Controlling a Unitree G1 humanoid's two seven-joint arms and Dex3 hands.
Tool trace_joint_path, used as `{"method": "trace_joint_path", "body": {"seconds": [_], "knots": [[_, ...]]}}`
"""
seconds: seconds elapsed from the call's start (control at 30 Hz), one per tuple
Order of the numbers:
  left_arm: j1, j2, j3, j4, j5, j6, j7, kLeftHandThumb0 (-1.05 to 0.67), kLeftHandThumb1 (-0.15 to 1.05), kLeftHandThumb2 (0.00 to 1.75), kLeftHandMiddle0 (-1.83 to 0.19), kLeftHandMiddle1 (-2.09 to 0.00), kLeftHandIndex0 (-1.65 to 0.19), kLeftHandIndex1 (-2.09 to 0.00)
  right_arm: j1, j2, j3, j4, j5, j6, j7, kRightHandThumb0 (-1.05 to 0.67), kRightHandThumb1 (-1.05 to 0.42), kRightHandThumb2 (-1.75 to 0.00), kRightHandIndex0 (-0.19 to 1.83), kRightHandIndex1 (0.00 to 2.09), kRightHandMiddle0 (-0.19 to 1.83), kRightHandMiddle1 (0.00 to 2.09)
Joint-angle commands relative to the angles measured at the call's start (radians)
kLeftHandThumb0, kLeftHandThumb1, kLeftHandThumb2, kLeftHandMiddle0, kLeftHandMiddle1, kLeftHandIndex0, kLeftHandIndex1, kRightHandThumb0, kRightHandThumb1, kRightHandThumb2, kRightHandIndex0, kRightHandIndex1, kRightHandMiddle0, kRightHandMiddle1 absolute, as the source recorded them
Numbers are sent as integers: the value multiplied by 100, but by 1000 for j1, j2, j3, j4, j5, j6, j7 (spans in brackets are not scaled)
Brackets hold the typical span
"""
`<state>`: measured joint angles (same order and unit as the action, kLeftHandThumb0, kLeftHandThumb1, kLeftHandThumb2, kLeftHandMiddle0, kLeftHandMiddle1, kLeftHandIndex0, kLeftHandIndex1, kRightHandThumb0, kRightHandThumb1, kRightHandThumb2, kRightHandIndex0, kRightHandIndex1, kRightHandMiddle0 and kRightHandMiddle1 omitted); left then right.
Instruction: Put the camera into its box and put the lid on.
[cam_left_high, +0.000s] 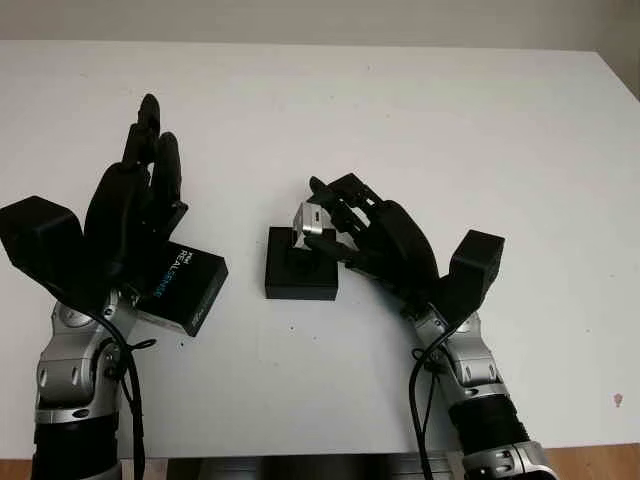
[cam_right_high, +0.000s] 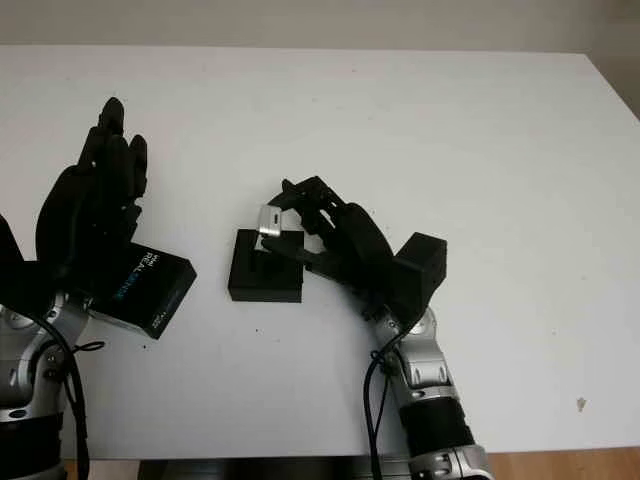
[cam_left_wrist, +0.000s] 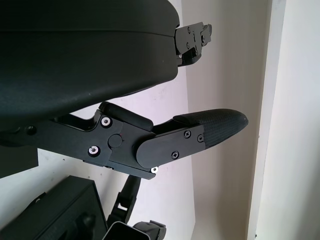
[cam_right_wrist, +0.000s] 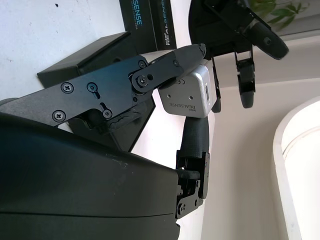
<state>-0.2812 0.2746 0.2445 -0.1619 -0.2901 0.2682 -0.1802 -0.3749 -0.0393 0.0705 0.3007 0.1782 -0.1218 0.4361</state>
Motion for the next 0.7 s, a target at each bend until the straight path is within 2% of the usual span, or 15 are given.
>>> {"method": "trace_joint_path", "body": {"seconds": [0.0, 0.33, 0.67], "knots": [[-12, 5, 0, 1, 2, -8, -4, -71, 105, 66, 19, 0, 19, 0, -7, 7, 5, 5, -11, -8, -8, -48, -105, -7, 8, 5, 19, 186], [-14, -1, -2, 5, 0, -11, 0, -72, 105, 66, 19, 0, 19, 0, -27, 20, 10, 36, -35, -8, -16, -47, -105, -7, 6, 4, 17, 188], [-10, 0, -4, 1, 3, -12, -3, -71, 105, 67, 19, 0, 19, 0, -43, 36, 23, 105, -77, -82, -30, -49, -105, -7, 9, 5, 20, 185]]}}
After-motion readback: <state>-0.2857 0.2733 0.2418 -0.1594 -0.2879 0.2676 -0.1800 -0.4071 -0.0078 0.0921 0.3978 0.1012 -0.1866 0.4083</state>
